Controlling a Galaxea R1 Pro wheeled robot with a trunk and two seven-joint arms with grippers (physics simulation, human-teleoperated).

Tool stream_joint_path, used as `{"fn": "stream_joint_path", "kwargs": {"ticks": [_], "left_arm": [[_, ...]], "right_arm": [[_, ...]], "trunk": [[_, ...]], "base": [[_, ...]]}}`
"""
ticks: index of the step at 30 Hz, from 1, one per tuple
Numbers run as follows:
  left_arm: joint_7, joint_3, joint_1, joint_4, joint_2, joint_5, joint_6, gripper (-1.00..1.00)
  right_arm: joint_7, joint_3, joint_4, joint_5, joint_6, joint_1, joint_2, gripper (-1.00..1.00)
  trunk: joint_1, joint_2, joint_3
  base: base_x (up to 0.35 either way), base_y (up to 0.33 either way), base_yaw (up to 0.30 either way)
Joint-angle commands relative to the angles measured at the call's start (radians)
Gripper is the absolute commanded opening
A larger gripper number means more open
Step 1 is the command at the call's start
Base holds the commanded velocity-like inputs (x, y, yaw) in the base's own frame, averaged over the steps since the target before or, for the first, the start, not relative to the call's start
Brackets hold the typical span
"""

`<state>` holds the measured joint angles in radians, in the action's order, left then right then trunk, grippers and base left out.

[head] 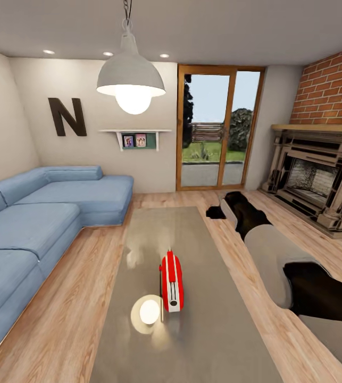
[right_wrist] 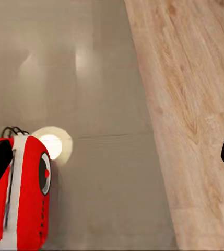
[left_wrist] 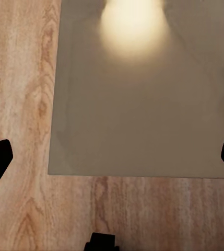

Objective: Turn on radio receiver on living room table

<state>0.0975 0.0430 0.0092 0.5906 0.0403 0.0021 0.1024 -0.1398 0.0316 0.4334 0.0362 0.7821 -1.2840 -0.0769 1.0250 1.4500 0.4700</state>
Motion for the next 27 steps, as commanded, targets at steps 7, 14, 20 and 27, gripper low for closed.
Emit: {"fn": "stream_joint_path", "kwargs": {"ticks": [7, 14, 20, 27], "left_arm": [[-0.001, 0.000, 0.000, 0.000, 0.002, 0.001, 0.000, 1.00], [-0.001, 0.000, 0.000, 0.000, 0.003, 0.001, 0.000, 1.00], [0.001, 0.000, 0.000, 0.000, 0.001, -0.006, 0.000, 1.00], [0.002, 0.001, 0.000, 0.000, -0.007, -0.003, 0.000, 1.00]], "right_arm": [[0.064, -0.001, -0.024, 0.002, 0.170, -0.006, -0.021, 1.00], [0.099, -0.002, -0.029, 0.003, 0.175, -0.006, -0.021, 1.00], [0.115, 0.000, -0.077, -0.001, 0.171, -0.006, -0.020, 1.00], [0.118, 0.001, -0.091, 0.000, 0.170, -0.006, -0.021, 1.00]], "trunk": [[0.000, 0.000, 0.000], [0.000, 0.000, 0.000], [0.000, 0.000, 0.000], [0.000, 0.000, 0.000]], "base": [[0.000, 0.000, 0.000], [0.000, 0.000, 0.000], [0.000, 0.000, 0.000], [0.001, 0.001, 0.000]]}}
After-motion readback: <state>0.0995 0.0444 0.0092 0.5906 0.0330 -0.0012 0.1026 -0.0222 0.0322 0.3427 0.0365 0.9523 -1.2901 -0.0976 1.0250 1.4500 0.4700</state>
